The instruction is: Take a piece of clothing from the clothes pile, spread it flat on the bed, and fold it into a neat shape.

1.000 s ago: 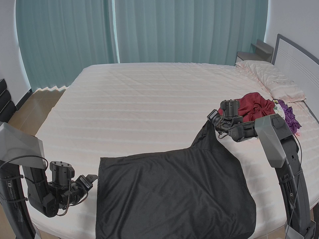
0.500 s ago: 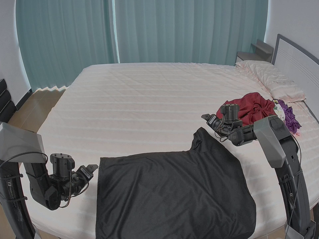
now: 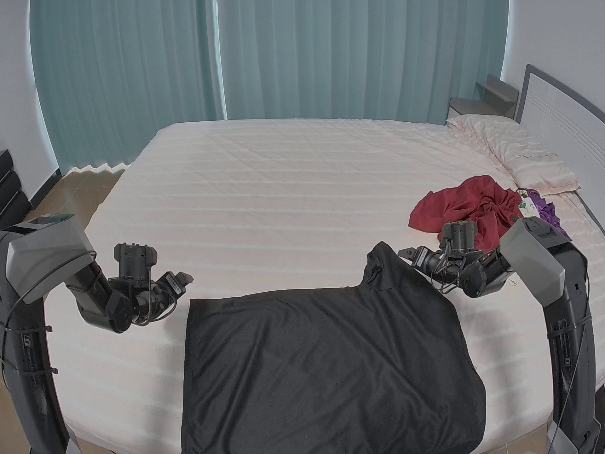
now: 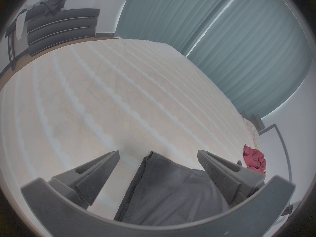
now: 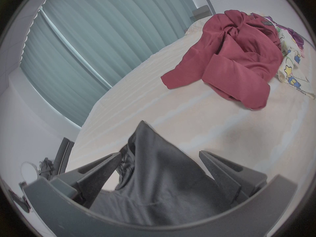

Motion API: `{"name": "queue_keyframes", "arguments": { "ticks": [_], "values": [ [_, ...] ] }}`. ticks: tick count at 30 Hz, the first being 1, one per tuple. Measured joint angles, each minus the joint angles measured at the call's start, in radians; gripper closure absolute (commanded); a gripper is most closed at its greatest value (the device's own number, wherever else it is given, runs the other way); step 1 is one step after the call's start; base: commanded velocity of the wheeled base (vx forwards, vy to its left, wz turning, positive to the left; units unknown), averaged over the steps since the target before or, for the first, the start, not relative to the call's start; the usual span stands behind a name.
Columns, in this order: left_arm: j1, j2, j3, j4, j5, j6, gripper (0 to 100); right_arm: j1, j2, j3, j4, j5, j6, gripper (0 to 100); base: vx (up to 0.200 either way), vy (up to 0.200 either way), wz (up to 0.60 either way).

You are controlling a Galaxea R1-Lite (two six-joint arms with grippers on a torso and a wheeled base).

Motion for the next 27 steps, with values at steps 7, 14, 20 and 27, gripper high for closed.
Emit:
{"name": "queue_keyframes", "arguments": {
  "ticks": [7,14,20,27],
  "values": [
    [-0.007,0.117,-0.232,0.185,-0.008,0.042,0,-0.041,-0.026,0.111,-0.059,0.056,-0.065,0,0.0,0.0,0.0],
    [-0.033,0.194,-0.322,0.25,-0.024,0.058,0,-0.058,-0.037,0.152,-0.079,0.077,-0.089,0,0.0,0.0,0.0],
    [-0.047,0.225,-0.349,0.257,-0.035,0.097,100,-0.061,-0.037,0.156,-0.079,0.078,-0.1,0,0.0,0.0,0.0],
    [-0.048,0.241,-0.363,0.256,-0.026,0.099,100,-0.053,-0.013,0.125,-0.072,0.08,-0.147,0,0.0,0.0,0.0]
  ]
}}
